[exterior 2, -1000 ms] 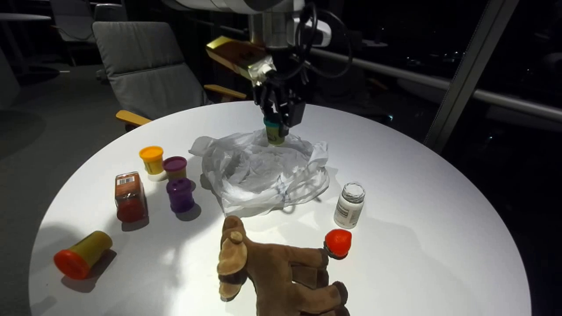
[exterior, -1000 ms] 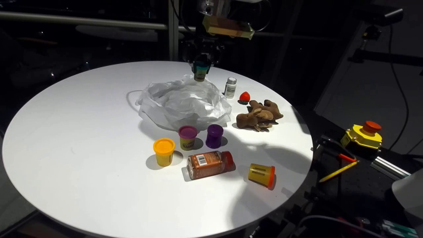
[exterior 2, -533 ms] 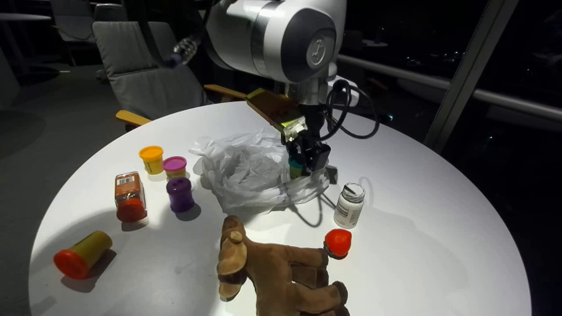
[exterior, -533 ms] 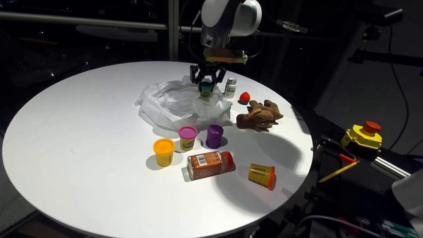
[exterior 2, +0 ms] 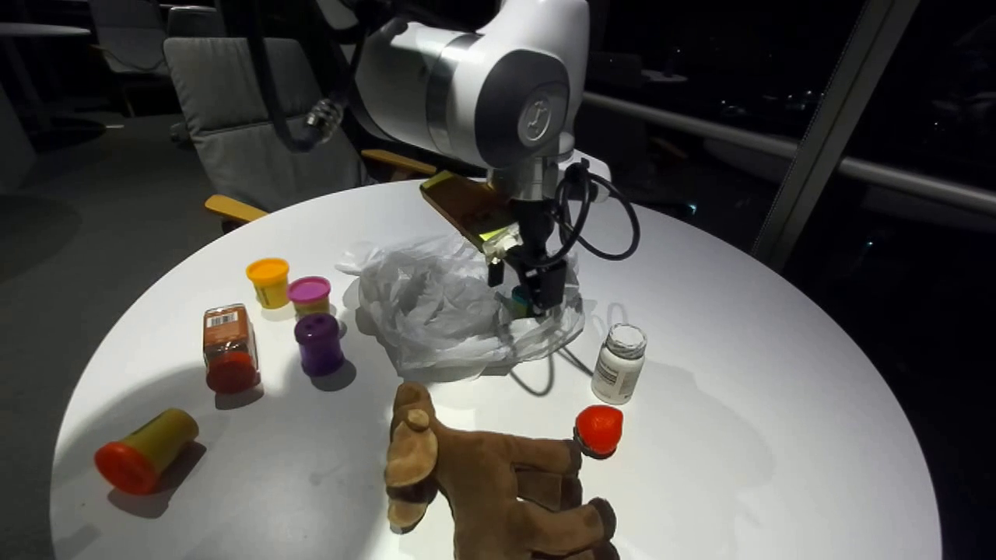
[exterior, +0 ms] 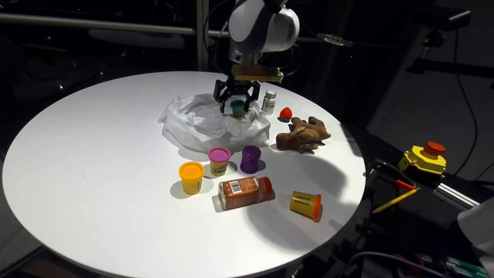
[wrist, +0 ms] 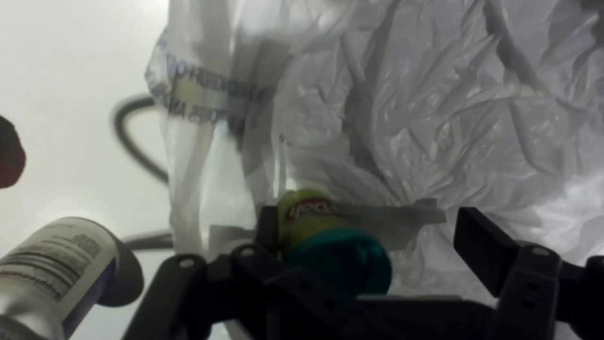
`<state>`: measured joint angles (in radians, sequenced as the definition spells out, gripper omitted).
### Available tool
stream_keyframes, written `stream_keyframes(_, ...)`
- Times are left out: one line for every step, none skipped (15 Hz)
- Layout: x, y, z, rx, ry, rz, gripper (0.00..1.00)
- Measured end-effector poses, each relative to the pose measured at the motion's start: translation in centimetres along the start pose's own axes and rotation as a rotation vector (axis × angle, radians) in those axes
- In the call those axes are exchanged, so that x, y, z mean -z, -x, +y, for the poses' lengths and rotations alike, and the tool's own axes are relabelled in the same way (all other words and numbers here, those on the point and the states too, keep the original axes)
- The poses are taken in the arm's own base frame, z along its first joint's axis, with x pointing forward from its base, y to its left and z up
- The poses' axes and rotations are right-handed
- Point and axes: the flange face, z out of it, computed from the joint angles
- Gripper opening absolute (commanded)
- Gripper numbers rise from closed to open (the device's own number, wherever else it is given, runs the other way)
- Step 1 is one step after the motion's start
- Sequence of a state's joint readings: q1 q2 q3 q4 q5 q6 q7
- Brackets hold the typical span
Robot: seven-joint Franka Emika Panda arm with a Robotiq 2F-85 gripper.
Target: Pick the objects on the table and put them in the plastic bag
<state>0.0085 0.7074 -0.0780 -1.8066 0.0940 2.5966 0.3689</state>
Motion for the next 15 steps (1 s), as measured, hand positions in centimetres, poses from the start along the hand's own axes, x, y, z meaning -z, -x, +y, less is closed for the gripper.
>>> stream_keyframes(0.1, 1.4, -0.7, 0.018, 0.01, -0.025, 1.0)
stream_keyframes(0.3, 3.2, -1.2, 0.035, 0.025, -0.063, 1.0)
stream_keyframes(0.7, 5.1, -1.6, 0.048, 0.044, -0.1, 1.0)
stream_keyframes(1.3, 7.0, -1.7, 0.06, 0.062, -0.134, 1.0)
stream_keyframes(2.0, 8.8, -1.7, 0.074, 0.079, -0.163, 1.0)
stream_keyframes(2.9, 10.3, -1.3, 0.087, 0.095, -0.188, 1.0)
stream_keyframes(4.0, 11.6, -0.8, 0.094, 0.105, -0.208, 1.0)
stream_keyframes(5.1, 12.7, -0.1, 0.1, 0.11, -0.222, 1.0)
stream_keyframes(6.4, 13.6, 0.6, 0.105, 0.112, -0.223, 1.0)
stream_keyframes(7.7, 14.4, 1.2, 0.113, 0.113, -0.216, 1.0)
stream_keyframes(8.9, 15.1, 1.8, 0.122, 0.111, -0.207, 1.0)
stream_keyframes(10.1, 15.9, 2.3, 0.128, 0.109, -0.2, 1.0)
stream_keyframes(11.1, 16.6, 3.0, 0.134, 0.11, -0.194, 1.0)
stream_keyframes(11.9, 17.3, 3.7, 0.133, 0.107, -0.192, 1.0)
stream_keyframes(12.4, 17.8, 4.5, 0.128, 0.103, -0.191, 1.0)
